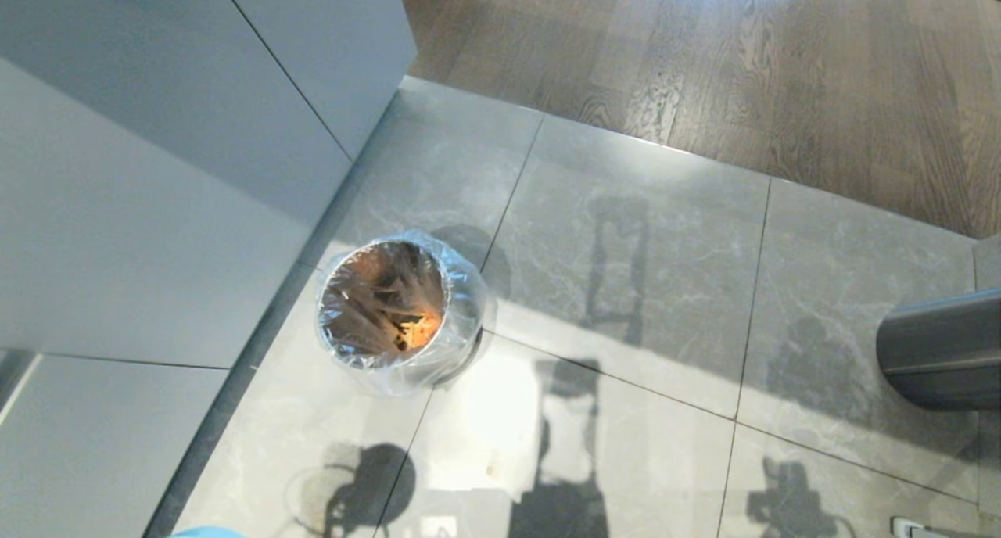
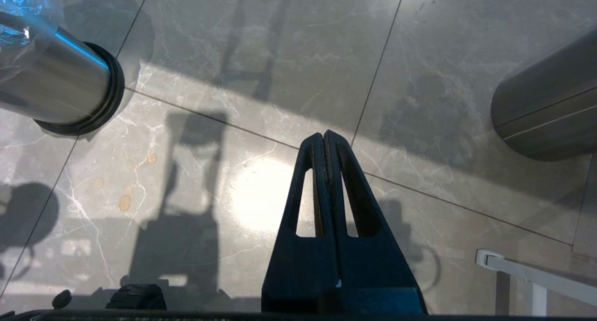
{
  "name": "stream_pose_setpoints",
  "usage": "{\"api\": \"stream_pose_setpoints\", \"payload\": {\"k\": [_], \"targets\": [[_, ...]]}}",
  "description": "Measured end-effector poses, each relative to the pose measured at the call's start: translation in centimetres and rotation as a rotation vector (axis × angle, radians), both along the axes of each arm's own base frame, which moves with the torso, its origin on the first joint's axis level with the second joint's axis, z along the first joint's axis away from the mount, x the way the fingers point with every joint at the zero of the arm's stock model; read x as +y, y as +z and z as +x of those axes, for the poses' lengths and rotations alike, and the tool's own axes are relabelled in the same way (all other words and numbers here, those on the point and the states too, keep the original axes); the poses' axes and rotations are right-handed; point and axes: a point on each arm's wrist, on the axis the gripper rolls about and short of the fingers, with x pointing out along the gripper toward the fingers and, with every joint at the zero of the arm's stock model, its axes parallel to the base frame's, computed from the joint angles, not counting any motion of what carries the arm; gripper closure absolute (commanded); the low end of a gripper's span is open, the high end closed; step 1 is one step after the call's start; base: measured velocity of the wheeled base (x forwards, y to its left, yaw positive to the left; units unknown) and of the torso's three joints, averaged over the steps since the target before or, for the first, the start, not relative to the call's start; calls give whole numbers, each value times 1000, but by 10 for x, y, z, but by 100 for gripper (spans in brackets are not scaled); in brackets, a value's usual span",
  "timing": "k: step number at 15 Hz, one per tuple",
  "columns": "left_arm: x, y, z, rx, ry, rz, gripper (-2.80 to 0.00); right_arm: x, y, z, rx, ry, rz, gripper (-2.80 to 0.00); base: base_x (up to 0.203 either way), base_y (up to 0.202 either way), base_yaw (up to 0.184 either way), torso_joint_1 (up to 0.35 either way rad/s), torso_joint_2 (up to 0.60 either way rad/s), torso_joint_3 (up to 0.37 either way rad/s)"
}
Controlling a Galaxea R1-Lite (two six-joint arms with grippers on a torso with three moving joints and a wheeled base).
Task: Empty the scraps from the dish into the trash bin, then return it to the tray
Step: Put the bowl back to the table
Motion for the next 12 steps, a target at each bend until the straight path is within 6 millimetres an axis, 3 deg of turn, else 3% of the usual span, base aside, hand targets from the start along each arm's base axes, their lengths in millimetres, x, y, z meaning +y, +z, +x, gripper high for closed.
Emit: {"api": "stream_pose_setpoints", "payload": {"k": [6, 12], "targets": [[1, -3, -23, -278, 72, -120, 0, 0, 0, 0, 0, 0, 0, 0, 0, 0, 0, 0, 0, 0], [1, -4, -28, -337, 70, -125, 0, 0, 0, 0, 0, 0, 0, 0, 0, 0, 0, 0, 0, 0]]}}
